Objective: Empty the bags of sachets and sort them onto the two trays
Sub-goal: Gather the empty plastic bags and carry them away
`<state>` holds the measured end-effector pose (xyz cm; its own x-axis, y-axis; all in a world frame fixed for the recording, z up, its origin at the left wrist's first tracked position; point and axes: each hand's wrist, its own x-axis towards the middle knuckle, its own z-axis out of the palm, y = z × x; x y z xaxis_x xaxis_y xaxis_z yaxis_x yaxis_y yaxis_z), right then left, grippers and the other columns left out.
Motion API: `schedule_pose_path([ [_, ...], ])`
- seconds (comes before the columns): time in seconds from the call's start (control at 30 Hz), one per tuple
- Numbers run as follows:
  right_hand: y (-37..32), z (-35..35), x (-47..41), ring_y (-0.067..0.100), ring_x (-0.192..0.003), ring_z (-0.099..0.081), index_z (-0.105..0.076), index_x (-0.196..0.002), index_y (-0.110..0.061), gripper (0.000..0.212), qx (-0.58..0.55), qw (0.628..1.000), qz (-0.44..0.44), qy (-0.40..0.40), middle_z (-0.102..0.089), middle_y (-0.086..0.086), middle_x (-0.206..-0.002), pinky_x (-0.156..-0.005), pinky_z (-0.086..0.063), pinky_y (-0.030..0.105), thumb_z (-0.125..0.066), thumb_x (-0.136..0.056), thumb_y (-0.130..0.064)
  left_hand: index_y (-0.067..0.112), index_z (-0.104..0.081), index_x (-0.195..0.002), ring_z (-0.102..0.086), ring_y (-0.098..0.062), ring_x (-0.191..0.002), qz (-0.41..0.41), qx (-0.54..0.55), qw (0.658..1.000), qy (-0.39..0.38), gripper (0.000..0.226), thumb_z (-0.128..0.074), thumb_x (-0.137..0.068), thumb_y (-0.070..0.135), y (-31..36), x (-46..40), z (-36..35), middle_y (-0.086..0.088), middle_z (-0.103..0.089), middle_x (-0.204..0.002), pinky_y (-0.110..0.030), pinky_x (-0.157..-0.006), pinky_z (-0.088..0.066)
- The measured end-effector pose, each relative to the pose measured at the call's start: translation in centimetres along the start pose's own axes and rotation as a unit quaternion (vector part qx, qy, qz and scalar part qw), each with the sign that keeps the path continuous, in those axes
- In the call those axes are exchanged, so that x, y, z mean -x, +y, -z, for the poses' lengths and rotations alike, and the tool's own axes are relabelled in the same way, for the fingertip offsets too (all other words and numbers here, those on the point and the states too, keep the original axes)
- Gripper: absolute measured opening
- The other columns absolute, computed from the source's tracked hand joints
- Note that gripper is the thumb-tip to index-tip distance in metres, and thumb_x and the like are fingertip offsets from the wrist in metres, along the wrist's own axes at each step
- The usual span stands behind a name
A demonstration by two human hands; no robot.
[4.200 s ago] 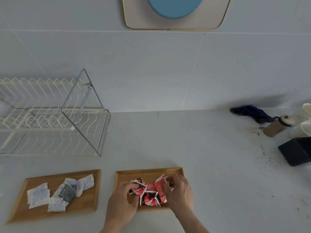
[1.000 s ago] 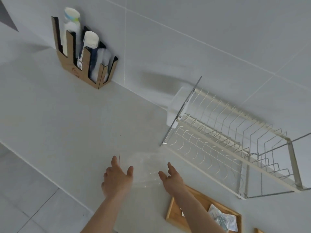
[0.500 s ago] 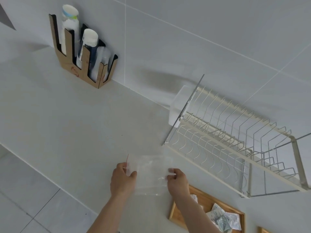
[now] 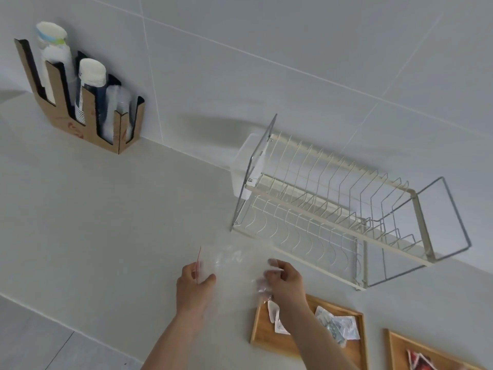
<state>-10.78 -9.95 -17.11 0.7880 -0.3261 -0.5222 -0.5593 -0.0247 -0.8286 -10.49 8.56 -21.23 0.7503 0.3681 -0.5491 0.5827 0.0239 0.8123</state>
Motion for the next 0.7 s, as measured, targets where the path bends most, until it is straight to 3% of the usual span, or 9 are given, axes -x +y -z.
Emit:
schedule_pose_path([
  [0.1,-0.4,2.1,0.6,0.03,-0.073,-0.071,-0.061,-0.117,-0.013,0.024,-0.032,0.999,-0.004,0.001,-0.068,0.02,-0.09,-0.062,-0.062,0.04,-0.052,-0.1,0.002,0.018,-0.057,-0.119,-0.064,-0.019,-0.079,-0.006,0.003,1.0,-0.012,0.042,-0.065,-0.082,-0.001,0.1,0.6,-1.3,-0.002,-0.059,-0.115,-0.03,-0.061,-0.051],
  [0.23,0.4,5.2,0.9,0.029,-0.08,-0.074,-0.062,-0.119,-0.018,0.028,-0.033,0.999,-0.008,0.041,-0.073,0.02,-0.104,-0.062,-0.06,0.038,-0.058,-0.098,0.0,0.02,-0.059,-0.116,-0.067,-0.019,-0.076,-0.026,-0.023,0.999,-0.032,0.046,-0.066,-0.077,-0.004,0.6,1.6,-3.5,0.0,-0.062,-0.113,-0.036,-0.072,-0.057],
  [0.33,1.1,7.6,0.9,0.036,-0.084,-0.075,-0.063,-0.119,-0.02,0.028,-0.033,0.997,-0.017,0.073,-0.074,0.013,-0.102,-0.072,-0.064,0.049,-0.062,-0.097,-0.003,0.026,-0.058,-0.115,-0.069,-0.019,-0.085,-0.054,-0.062,0.996,-0.043,0.05,-0.067,-0.075,-0.001,1.1,2.7,-5.3,0.002,-0.065,-0.112,-0.042,-0.083,-0.057],
  [0.47,1.9,10.9,1.0,0.03,-0.093,-0.072,-0.063,-0.121,-0.018,0.028,-0.041,0.994,-0.009,0.102,-0.071,0.011,-0.108,-0.077,-0.065,0.041,-0.062,-0.096,-0.005,0.028,-0.054,-0.121,-0.067,-0.014,-0.086,-0.09,-0.094,0.99,-0.058,0.053,-0.067,-0.077,0.0,1.7,4.9,-7.5,0.005,-0.063,-0.11,-0.034,-0.072,-0.054],
  [0.57,2.5,13.7,1.2,0.029,-0.084,-0.073,-0.066,-0.119,-0.016,0.029,-0.042,0.992,-0.009,0.119,-0.074,0.01,-0.099,-0.076,-0.062,0.044,-0.063,-0.094,-0.004,0.028,-0.051,-0.124,-0.067,-0.014,-0.085,-0.125,-0.119,0.983,-0.06,0.057,-0.067,-0.077,0.0,1.9,6.8,-9.5,0.005,-0.064,-0.108,-0.029,-0.064,-0.05],
  [0.7,3.3,18.4,2.3,0.027,-0.083,-0.071,-0.065,-0.113,-0.017,0.023,-0.054,0.99,-0.001,0.129,-0.073,0.01,-0.096,-0.078,-0.061,0.043,-0.062,-0.095,-0.004,0.028,-0.047,-0.12,-0.066,-0.014,-0.082,-0.164,-0.156,0.971,-0.069,0.056,-0.071,-0.078,0.0,2.0,10.0,-13.0,0.003,-0.063,-0.106,-0.03,-0.065,-0.054],
])
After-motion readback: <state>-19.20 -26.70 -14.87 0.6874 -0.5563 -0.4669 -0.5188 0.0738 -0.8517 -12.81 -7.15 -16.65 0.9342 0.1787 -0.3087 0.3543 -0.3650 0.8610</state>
